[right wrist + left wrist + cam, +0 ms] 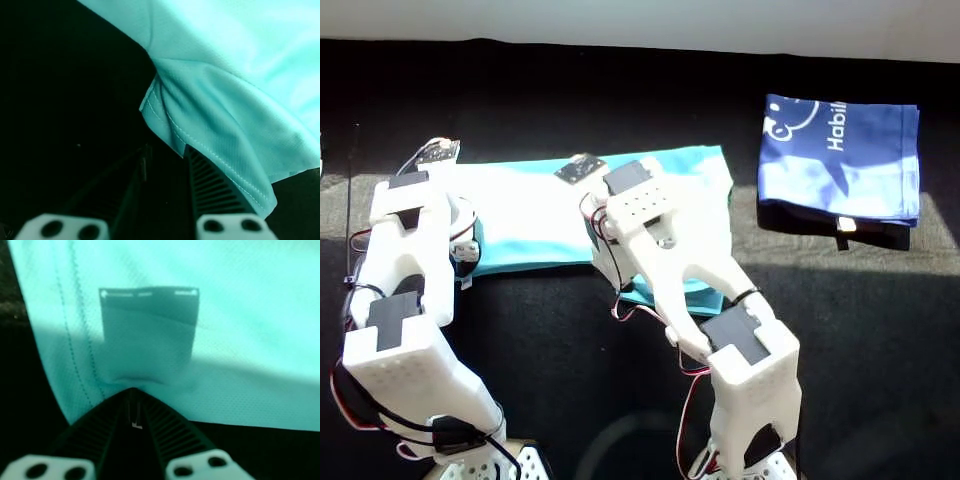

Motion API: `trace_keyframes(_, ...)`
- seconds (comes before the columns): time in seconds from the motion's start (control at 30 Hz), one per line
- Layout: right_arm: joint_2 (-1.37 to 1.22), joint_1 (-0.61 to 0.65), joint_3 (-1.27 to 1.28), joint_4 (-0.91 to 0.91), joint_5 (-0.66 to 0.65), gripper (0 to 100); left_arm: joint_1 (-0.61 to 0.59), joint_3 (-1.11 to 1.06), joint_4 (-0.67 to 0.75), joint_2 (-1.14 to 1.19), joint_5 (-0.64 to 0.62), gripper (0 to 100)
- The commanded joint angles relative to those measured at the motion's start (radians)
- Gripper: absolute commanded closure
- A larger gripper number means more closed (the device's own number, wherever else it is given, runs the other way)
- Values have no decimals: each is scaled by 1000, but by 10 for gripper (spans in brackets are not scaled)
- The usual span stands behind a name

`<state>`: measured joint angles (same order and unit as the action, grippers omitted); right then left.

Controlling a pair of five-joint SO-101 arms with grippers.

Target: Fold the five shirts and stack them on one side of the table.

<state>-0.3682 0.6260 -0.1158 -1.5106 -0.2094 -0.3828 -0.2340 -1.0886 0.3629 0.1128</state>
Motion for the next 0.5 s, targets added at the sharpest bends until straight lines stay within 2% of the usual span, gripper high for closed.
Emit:
trace_keyframes(0.0,62,2,62,77,-11,869,10,1,40,2,-6,990)
trace_keyframes(0.23,-13,-31,127,208,-11,878,10,1,40,2,-6,990)
trace_keyframes(0.37,-25,-90,124,237,-11,985,10,1,40,2,-6,990)
trace_keyframes(0.47,-25,-116,73,186,-9,991,10,1,40,2,-6,990)
